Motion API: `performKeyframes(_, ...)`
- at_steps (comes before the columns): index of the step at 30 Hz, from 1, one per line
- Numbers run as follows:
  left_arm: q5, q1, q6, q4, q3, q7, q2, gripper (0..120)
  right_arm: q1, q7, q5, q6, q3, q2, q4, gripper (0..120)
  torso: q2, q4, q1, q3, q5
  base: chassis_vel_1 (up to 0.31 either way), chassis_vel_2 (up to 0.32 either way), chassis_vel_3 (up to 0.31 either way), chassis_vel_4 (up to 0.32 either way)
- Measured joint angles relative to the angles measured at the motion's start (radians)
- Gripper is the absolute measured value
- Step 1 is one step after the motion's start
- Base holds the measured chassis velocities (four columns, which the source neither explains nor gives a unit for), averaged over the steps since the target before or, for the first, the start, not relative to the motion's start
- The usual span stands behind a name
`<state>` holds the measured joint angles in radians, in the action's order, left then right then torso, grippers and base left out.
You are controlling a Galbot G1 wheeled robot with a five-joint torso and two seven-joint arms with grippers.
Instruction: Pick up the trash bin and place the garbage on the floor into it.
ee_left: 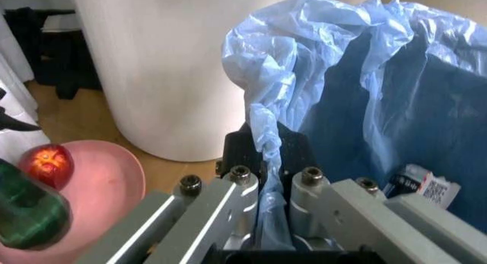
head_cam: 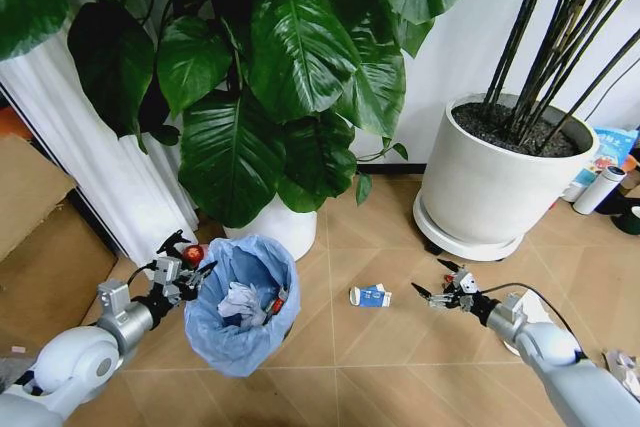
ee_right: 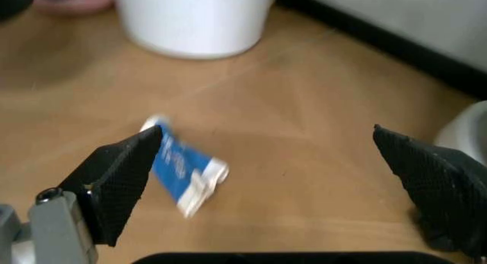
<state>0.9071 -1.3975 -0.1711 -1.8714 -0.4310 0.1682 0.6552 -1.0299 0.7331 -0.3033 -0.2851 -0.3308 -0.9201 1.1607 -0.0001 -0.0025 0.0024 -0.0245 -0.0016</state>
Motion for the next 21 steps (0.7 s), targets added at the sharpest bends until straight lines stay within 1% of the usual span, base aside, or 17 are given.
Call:
performKeyframes(1, 0.000, 0.012, 0.000, 0.008, 0.005, 0.002, 0.001, 0, 0.026, 0.032, 0.037, -0.002, 0.014, 0.002, -0.028, 100, 0.000, 0.0004, 0.000, 0.000, 0.0004, 0.000, 0.000, 0.000, 0.000)
performKeyframes(4, 0.000, 0.034, 0.000, 0.020, 0.017, 0.004, 0.002, 0, 0.048, 0.067, 0.076, -0.007, 0.021, 0.005, -0.056, 100, 0.000, 0.0002, 0.000, 0.000, -0.0003, 0.000, 0.000, 0.000, 0.000)
performKeyframes(5, 0.001, 0.046, 0.000, 0.027, 0.022, 0.006, 0.002, 0, 0.071, 0.098, 0.104, -0.012, 0.031, 0.004, -0.082, 100, 0.000, -0.0005, 0.000, 0.000, -0.0006, 0.000, 0.000, 0.000, 0.000)
performKeyframes(7, 0.002, 0.048, 0.000, 0.029, 0.022, 0.007, 0.002, 0, 0.079, 0.104, 0.110, -0.012, 0.036, 0.003, -0.088, 100, 0.000, -0.0006, 0.000, 0.000, -0.0005, 0.000, 0.000, 0.000, 0.000)
performKeyframes(9, 0.002, 0.050, 0.000, 0.032, 0.023, 0.010, 0.003, 0, 0.101, 0.119, 0.120, -0.013, 0.054, 0.001, -0.106, 100, 0.000, -0.0004, 0.000, 0.000, -0.0001, 0.000, 0.000, 0.000, 0.000)
performKeyframes(10, 0.002, 0.051, 0.000, 0.034, 0.023, 0.011, 0.003, 0, 0.123, 0.127, 0.123, -0.013, 0.073, -0.003, -0.124, 100, 0.000, -0.0007, 0.000, 0.000, -0.0004, 0.000, 0.000, 0.000, 0.000)
performKeyframes(11, 0.002, 0.051, 0.000, 0.035, 0.024, 0.012, 0.003, 0, 0.145, 0.135, 0.124, -0.013, 0.093, -0.008, -0.143, 100, 0.000, -0.0005, 0.000, 0.000, -0.0005, 0.000, 0.000, 0.000, 0.000)
performKeyframes(12, 0.002, 0.051, 0.000, 0.035, 0.024, 0.012, 0.003, 0, 0.145, 0.135, 0.124, -0.013, 0.093, -0.008, -0.143, 100, 0.000, -0.0005, 0.000, 0.000, -0.0005, 0.000, 0.000, 0.000, 0.000)
performKeyframes(14, 0.001, 0.051, 0.000, 0.035, 0.029, 0.013, -0.001, 0, 0.201, 0.154, 0.129, -0.014, 0.138, -0.024, -0.184, 100, 0.000, -0.0001, 0.000, 0.000, 0.0002, 0.000, 0.000, 0.000, 0.000)
performKeyframes(16, -0.001, 0.054, 0.000, 0.034, 0.039, 0.013, -0.007, 0, 0.274, 0.184, 0.130, -0.016, 0.190, -0.048, -0.234, 100, 0.000, 0.0002, 0.000, 0.000, -0.0007, 0.000, 0.000, 0.000, 0.000)
performKeyframes(17, -0.001, 0.054, 0.000, 0.034, 0.039, 0.013, -0.007, 0, 0.274, 0.184, 0.130, -0.016, 0.190, -0.048, -0.234, 100, 0.000, 0.0002, 0.000, 0.000, -0.0007, 0.000, 0.000, 0.000, 0.000)
performKeyframes(19, 0.000, 0.069, 0.000, 0.036, 0.053, 0.015, -0.017, 0, 0.354, 0.214, 0.135, -0.018, 0.248, -0.082, -0.303, 100, 0.000, 0.0005, 0.000, 0.000, -0.0004, 0.000, 0.000, 0.000, 0.000)
performKeyframes(21, 0.000, 0.073, 0.000, 0.038, 0.055, 0.017, -0.021, 0, 0.365, 0.218, 0.136, -0.018, 0.257, -0.087, -0.316, 100, 0.000, 0.0003, 0.000, 0.000, -0.0005, 0.000, 0.000, 0.000, 0.000)
